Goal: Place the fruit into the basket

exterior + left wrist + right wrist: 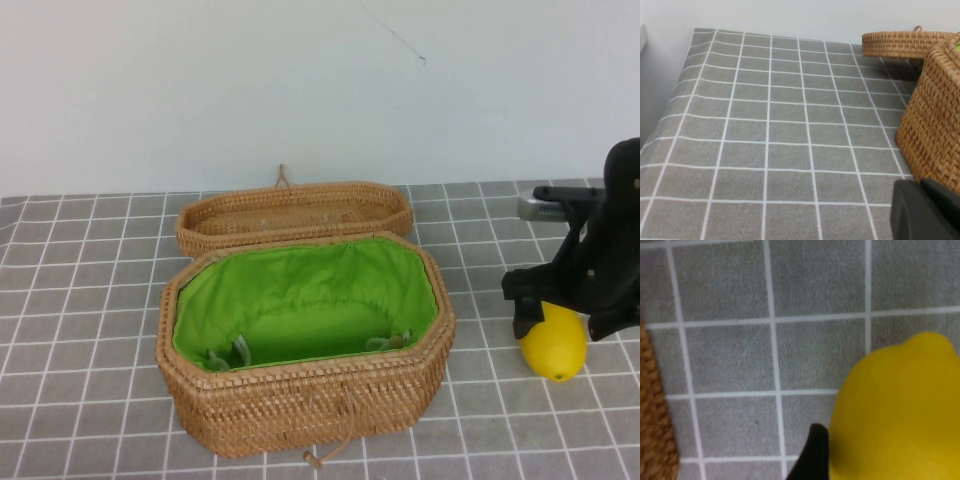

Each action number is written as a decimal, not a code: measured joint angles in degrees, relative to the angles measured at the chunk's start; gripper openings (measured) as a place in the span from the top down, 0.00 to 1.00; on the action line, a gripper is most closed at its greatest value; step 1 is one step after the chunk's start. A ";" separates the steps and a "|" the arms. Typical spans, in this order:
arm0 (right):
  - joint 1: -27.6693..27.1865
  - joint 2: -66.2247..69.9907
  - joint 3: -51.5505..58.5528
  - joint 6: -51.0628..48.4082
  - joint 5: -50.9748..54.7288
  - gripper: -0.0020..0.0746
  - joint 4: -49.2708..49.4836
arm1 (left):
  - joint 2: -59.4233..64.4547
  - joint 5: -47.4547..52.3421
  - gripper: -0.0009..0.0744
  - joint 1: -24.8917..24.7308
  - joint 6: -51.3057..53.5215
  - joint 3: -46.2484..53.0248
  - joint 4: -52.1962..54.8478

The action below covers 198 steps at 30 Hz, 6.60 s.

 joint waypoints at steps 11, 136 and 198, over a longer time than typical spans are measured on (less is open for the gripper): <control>0.00 3.39 -2.61 0.13 1.48 0.17 -0.30 | 0.00 0.00 0.99 0.00 0.00 0.00 0.00; 20.50 -49.12 5.77 -9.23 4.87 0.97 -2.76 | 0.10 0.34 0.99 0.00 0.00 0.00 0.00; -15.62 -109.21 72.77 -15.31 -27.59 0.97 -4.28 | 0.10 0.34 0.99 0.00 0.00 0.00 0.00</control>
